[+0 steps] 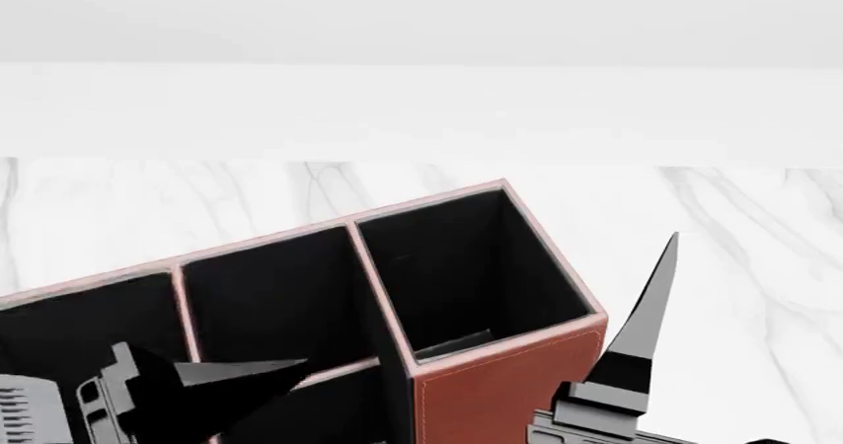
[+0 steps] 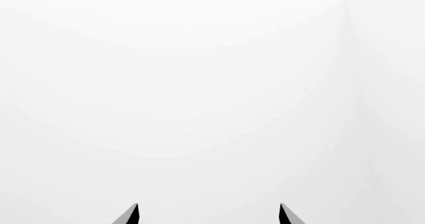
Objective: Pick up the book and place it in the front compartment of the caddy.
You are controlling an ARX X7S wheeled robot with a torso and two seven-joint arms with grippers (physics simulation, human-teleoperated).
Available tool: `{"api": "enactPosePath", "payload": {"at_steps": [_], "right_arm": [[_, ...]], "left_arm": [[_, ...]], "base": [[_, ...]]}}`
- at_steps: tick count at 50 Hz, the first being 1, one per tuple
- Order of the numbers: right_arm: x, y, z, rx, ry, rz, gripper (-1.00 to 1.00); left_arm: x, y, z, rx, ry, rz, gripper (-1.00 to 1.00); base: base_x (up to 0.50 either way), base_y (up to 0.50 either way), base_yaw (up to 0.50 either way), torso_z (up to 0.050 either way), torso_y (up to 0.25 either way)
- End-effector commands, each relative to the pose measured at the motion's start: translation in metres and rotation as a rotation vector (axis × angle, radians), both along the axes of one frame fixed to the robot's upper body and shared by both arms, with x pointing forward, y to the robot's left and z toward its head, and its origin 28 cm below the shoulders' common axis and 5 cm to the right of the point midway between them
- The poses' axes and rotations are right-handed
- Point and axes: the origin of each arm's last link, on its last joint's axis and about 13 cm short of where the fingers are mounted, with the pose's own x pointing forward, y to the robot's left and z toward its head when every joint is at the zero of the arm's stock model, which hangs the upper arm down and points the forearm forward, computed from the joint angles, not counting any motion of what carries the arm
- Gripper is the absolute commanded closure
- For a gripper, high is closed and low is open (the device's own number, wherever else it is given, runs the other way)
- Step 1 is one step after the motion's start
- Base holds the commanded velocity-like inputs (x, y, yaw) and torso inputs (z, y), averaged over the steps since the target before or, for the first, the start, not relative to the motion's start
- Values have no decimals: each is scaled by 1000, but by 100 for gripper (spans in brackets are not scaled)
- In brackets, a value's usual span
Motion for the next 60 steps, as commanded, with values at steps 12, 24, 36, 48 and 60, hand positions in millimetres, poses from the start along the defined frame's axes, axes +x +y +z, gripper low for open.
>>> {"api": "enactPosePath", "payload": {"at_steps": [12, 24, 36, 48, 60], "right_arm": [[0, 0, 1, -5, 4, 6, -100], [1, 1, 0, -9, 8, 11, -100], [1, 2, 0, -13, 8, 12, -100], [0, 1, 1, -15, 5, 11, -100], [0, 1, 1, -14, 6, 12, -100]], "left_arm": [[7, -19, -15, 338, 173, -149, -100], [6, -22, -27, 462, 202, -218, -100], [7, -21, -35, 543, 222, -233, -100], [11, -15, -46, 631, 238, -208, -100], [11, -15, -62, 705, 274, -209, -100]], "base": [[0, 0, 0, 0, 0], [0, 0, 0, 0, 0], [0, 0, 0, 0, 0], [0, 0, 0, 0, 0], [0, 0, 0, 0, 0]]}}
